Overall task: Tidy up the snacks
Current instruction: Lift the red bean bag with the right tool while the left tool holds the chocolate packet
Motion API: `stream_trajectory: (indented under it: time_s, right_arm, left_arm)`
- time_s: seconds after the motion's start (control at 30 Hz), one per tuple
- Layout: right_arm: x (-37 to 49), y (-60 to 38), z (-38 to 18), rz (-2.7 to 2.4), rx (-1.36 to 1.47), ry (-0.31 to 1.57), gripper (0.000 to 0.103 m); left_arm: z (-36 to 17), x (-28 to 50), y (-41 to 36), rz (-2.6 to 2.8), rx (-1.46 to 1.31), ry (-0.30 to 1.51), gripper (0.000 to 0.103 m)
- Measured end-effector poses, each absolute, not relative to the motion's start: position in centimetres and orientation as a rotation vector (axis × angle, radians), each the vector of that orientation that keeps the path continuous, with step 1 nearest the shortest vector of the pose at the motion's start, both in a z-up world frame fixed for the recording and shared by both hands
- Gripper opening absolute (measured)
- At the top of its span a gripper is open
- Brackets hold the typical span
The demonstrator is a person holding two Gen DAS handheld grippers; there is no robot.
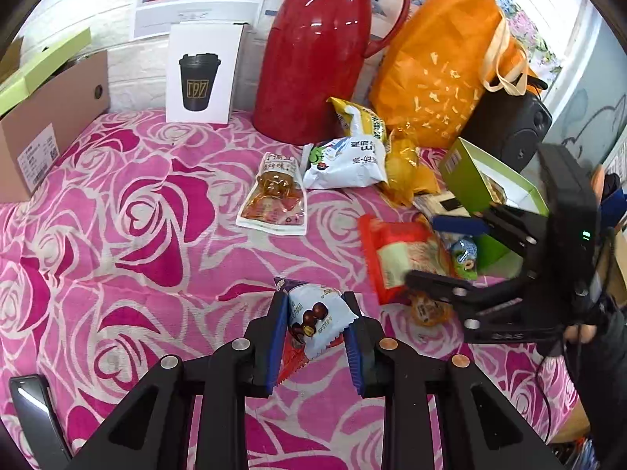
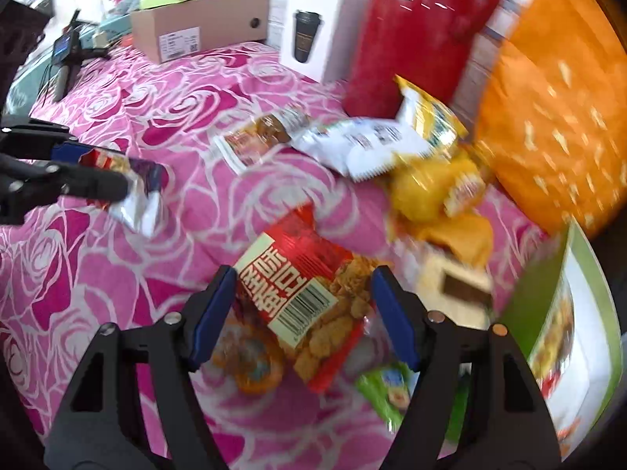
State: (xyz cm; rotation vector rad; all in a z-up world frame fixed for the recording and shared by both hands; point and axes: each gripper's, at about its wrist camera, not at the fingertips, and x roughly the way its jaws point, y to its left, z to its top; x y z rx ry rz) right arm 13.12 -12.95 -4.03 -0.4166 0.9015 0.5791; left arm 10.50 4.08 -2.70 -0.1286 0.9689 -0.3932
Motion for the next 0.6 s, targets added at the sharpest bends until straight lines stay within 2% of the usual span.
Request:
stream_trajectory:
  time_s: [0.07, 0.17, 0.37, 0.5, 0.53, 0.6]
  right_arm:
    - [13.7, -12.3, -4.3, 0.577, -0.434, 0.892, 0.08]
    - [14.3, -12.3, -4.3, 0.586, -0.385, 0.914, 0.08]
    - [12.2, -12.0, -5.2, 0.617, -0.538, 0.94, 0.081]
    - [13.1, -11.3, -5.5, 0.615, -0.522, 0.943, 0.081]
    - [13.2, -11.1, -5.7, 0.607, -0.527, 0.945, 0.081]
    - [13.3, -10.9, -5.6, 0.596, -0.516, 0.951, 0.073]
  left_arm:
    - [-2.5, 10.5, 4.3, -0.385, -0.133, 0.965, 0.027]
    - [-2.4, 10.6, 4.5, -0.38, -0.144, 0.964, 0.027]
    - [-3.0, 10.7, 4.0, -0.395, -0.149, 0.98, 0.027]
    - [-3.3, 10.6, 3.4, -0.404, -0.149, 0.991, 0.027]
    - [-3.2, 10.4, 3.4, -0.404, -0.144, 0.991, 0.027]
    - [-3.0, 10.2, 3.6, -0.396, -0.14, 0.988, 0.027]
